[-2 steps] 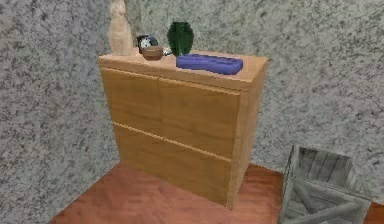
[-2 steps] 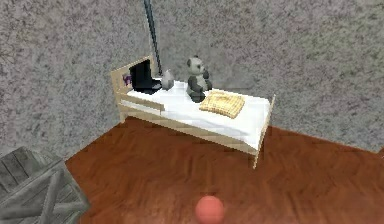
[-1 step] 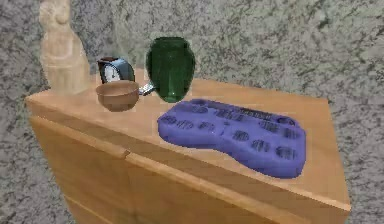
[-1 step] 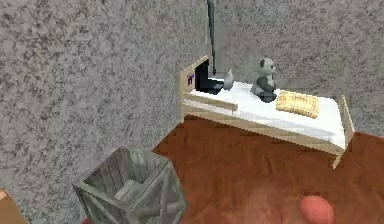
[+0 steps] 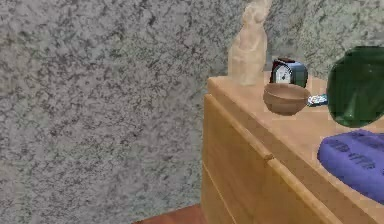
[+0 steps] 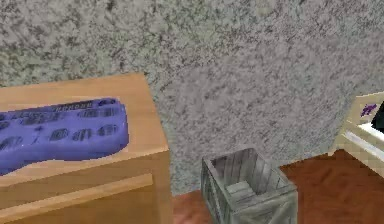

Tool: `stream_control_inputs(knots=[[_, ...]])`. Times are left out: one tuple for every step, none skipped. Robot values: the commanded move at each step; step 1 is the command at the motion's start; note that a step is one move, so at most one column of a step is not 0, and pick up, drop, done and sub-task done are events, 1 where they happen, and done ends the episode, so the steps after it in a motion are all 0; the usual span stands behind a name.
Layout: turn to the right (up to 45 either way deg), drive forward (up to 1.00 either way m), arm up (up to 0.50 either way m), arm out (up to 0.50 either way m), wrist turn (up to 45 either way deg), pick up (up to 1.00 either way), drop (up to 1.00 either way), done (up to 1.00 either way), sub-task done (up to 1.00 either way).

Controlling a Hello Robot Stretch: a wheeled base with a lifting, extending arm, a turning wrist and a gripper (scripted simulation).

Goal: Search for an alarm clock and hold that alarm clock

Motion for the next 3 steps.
stream_control_inputs(knots=[[-45.0,0.00,0.00,0.00,0.0,0.00,0.00,0.00,0.00],[-18.0,0.00,0.00,0.00,0.0,0.00,0.00,0.00,0.00],[45.0,0.00,0.00,0.00,0.0,0.00,0.00,0.00,0.00]])
